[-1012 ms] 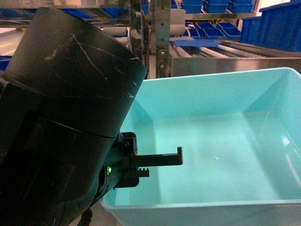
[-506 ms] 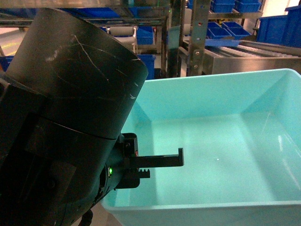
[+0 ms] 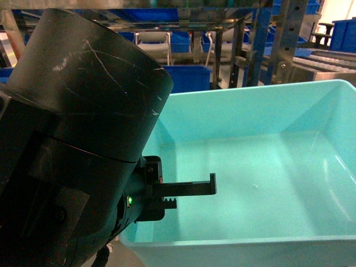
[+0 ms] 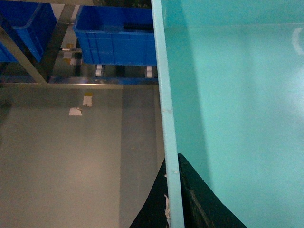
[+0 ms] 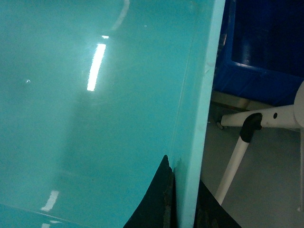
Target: Organize blue bins on left shelf correctly
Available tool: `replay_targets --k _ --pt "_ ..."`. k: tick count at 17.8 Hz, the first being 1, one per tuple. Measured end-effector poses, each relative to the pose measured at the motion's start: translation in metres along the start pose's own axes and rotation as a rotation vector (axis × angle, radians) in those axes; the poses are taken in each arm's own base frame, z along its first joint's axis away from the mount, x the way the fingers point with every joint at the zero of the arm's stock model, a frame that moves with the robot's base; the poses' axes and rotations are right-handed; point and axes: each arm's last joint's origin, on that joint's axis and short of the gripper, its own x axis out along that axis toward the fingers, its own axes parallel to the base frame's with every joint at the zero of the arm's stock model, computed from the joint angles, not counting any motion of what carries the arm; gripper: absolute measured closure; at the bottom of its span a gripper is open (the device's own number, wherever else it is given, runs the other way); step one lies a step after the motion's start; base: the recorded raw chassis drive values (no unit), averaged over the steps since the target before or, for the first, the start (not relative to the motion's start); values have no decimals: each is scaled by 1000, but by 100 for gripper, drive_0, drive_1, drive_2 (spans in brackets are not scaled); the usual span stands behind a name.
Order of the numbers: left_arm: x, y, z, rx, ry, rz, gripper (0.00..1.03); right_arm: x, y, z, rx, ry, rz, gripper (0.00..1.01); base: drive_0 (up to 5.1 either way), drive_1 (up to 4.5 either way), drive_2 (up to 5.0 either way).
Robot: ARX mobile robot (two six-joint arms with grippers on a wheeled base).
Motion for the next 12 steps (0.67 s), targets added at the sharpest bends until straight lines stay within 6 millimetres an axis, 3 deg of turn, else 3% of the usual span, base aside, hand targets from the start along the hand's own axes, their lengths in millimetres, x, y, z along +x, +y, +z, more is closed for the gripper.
replay_targets --k 7,10,12 --pt "0 0 0 1 1 1 101 0 0 0 0 2 1 99 -464 385 88" --pt "0 0 0 1 2 1 101 0 0 -1 1 5 2 99 -310 505 -146" --pt "0 0 0 0 0 1 101 0 0 0 0 0 1 99 6 397 -384"
